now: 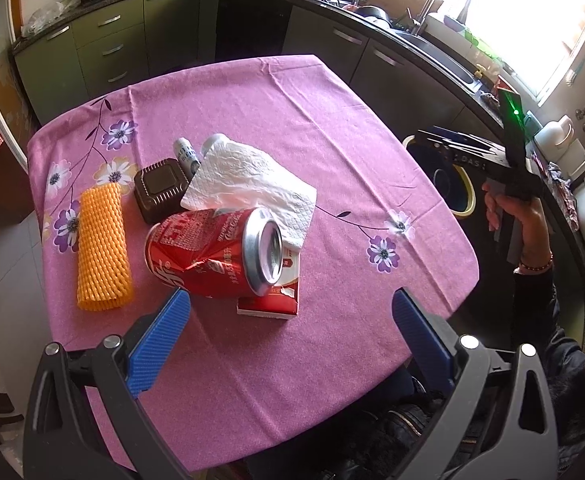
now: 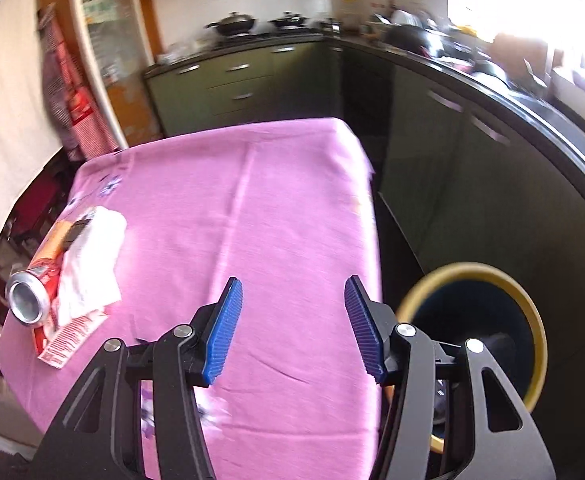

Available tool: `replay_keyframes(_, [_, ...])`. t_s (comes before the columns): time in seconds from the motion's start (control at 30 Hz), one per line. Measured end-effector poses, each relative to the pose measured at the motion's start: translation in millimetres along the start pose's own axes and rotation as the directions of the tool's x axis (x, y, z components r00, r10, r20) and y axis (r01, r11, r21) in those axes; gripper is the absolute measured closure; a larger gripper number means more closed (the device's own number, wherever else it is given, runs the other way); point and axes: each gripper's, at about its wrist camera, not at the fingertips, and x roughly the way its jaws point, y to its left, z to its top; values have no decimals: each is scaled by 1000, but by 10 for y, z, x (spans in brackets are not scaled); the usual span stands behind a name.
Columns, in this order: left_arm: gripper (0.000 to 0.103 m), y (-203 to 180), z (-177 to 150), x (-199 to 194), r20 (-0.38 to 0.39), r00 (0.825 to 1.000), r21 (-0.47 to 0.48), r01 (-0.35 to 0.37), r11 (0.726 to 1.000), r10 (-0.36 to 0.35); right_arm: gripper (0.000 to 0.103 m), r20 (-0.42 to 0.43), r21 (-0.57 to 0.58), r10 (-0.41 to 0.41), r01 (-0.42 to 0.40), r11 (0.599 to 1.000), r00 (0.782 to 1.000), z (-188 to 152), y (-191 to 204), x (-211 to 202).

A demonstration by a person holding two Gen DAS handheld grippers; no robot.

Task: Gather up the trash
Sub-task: 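Grasp the orange foam fruit net with the left gripper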

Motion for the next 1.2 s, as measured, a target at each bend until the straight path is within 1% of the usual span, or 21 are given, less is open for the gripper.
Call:
replay_keyframes(0.1, [7,150,110,-21,-3,1000,-12,-17,1000,17,50,12,-37,39,-38,999,999,93,250,22])
replay_keyframes(0.13, [7,268,170,0,-7,999,-32,-35,999,35,50,16,-43,49,-48,998,999,104,323,24])
replay_keyframes(0.2, [7,578,299,88,-26,997,-95,-74,993,72,50,13,-52,64,-63,997,998,99,410,33])
replay_keyframes(0.23, [7,730,355,146,-42,996,-128,-82,988,77,50,8,-55,66,-66,996,998,98,442,38])
replay_keyframes(0.3, [7,1052,452,288,-78,992,-203,-110,973,96,50,-7,-63,65,-65,996,998,86,475,71])
replay_keyframes(0.33, [8,1245,504,387,-108,988,-239,-136,962,113,49,-12,-64,64,-64,996,998,76,472,83])
replay_keyframes(0.4, [9,1483,563,558,-156,978,-266,-179,947,141,50,-20,-62,59,-60,996,998,43,456,84])
replay_keyframes(0.43, [10,1595,577,663,-190,969,-275,-208,939,159,49,-22,-58,55,-57,997,998,28,431,81])
replay_keyframes(0.5, [16,1753,576,822,-237,958,-294,-230,928,163,49,-27,-50,50,-51,997,998,-8,354,68])
replay_keyframes(0.57, [16,1873,556,980,-281,945,-309,-254,917,167,49,-30,-39,44,-46,998,999,-29,284,76])
replay_keyframes(0.63, [18,1923,542,1091,-310,935,-302,-270,914,174,49,-36,-33,41,-42,999,999,-47,231,89])
replay_keyframes(0.7, [28,1955,520,1173,-331,930,-309,-267,913,160,49,-40,-29,41,-42,999,998,-72,198,102])
replay_keyframes(0.8, [36,1968,492,1244,-350,924,-302,-269,915,156,49,-46,-23,45,-46,999,998,-96,160,124])
replay_keyframes(0.87, [38,1956,479,1264,-356,920,-289,-277,916,166,49,-51,-20,48,-49,999,998,-115,141,143])
replay_keyframes(0.9, [43,1948,477,1263,-358,918,-282,-283,917,173,49,-52,-17,49,-50,999,997,-123,137,148])
replay_keyframes(0.93, [45,1914,463,1257,-359,916,-277,-287,917,178,49,-54,-16,50,-51,999,997,-130,131,154])
replay_keyframes(1.0, [55,1902,451,1241,-358,918,-282,-283,917,174,49,-54,-13,52,-53,999,997,-142,120,158])
replay_keyframes(1.07, [62,1881,453,1227,-351,919,-277,-285,917,179,49,-53,-9,55,-55,998,997,-151,108,156])
replay_keyframes(1.1, [68,1872,470,1212,-345,921,-279,-284,917,180,49,-52,-7,56,-56,998,997,-158,97,154])
replay_keyframes(1.13, [71,1827,483,1137,-334,925,-283,-281,917,180,49,-52,-5,56,-56,998,997,-161,97,153])
replay_keyframes(1.2, [87,1831,504,1041,-310,935,-295,-264,918,169,49,-51,-1,57,-57,998,997,-175,88,145])
